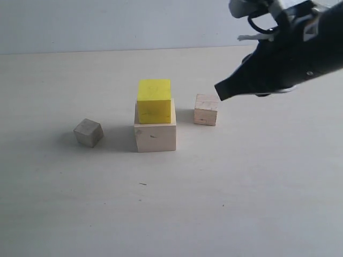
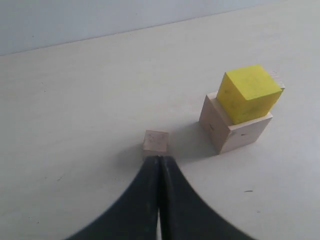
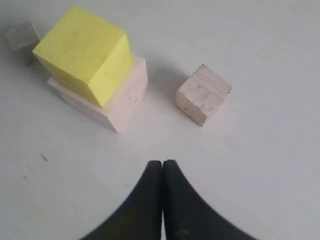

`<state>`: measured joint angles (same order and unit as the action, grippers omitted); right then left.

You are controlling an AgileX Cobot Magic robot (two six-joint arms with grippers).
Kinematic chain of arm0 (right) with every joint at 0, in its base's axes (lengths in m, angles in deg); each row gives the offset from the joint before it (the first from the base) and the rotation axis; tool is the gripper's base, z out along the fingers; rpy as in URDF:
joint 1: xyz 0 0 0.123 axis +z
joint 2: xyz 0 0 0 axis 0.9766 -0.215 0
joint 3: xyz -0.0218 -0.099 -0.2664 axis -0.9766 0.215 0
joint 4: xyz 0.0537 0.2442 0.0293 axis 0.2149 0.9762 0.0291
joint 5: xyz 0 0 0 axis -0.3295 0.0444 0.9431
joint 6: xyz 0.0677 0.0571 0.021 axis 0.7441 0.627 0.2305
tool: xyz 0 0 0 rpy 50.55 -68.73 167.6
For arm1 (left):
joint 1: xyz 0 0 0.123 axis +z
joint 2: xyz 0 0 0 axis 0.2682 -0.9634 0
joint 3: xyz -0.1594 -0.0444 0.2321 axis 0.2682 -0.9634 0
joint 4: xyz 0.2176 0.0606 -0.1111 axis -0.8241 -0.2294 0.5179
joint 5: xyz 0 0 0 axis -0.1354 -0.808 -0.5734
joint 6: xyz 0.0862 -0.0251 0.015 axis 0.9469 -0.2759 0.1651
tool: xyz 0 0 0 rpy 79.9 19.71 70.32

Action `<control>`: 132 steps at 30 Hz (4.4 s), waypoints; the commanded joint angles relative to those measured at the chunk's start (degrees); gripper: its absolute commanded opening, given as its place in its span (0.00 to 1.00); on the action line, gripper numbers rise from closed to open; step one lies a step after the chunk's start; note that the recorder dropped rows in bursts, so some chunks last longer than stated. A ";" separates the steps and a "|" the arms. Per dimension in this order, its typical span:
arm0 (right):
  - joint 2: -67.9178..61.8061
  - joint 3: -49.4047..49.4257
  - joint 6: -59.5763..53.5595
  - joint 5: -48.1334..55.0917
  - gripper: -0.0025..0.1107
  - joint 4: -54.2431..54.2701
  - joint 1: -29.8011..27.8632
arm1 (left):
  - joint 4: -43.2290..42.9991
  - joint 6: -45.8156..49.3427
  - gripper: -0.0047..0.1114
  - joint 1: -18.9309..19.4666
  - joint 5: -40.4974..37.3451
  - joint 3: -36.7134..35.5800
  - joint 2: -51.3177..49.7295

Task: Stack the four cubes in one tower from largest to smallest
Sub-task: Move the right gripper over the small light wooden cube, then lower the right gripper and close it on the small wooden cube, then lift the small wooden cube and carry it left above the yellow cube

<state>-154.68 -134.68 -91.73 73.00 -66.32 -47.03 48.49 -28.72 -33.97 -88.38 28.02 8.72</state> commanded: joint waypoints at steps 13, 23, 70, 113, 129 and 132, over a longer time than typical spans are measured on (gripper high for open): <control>-16.94 -25.21 -0.82 18.51 0.02 -26.24 0.12 | -0.44 3.46 0.04 0.14 0.84 -4.61 3.31; -19.74 -25.21 -2.23 11.10 0.02 -28.55 0.02 | -0.44 3.45 0.04 0.14 4.48 -7.88 3.31; -40.75 -25.56 -84.72 5.12 0.57 32.75 -15.83 | -0.20 3.46 0.04 0.14 3.38 -14.54 10.78; -24.25 -26.59 -86.89 12.36 0.02 38.30 -15.83 | -0.30 3.67 0.04 0.14 3.46 -14.54 10.76; -29.56 -44.47 -77.70 23.50 0.02 17.07 -1.01 | 0.23 3.28 0.04 0.14 3.00 -14.54 10.76; -29.56 -44.47 -77.58 25.08 0.02 18.66 -0.88 | 0.23 3.26 0.04 0.14 3.00 -14.54 11.06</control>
<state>-184.56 -178.51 -169.81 97.53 -48.45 -47.92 48.35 -25.01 -33.97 -85.49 13.76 19.06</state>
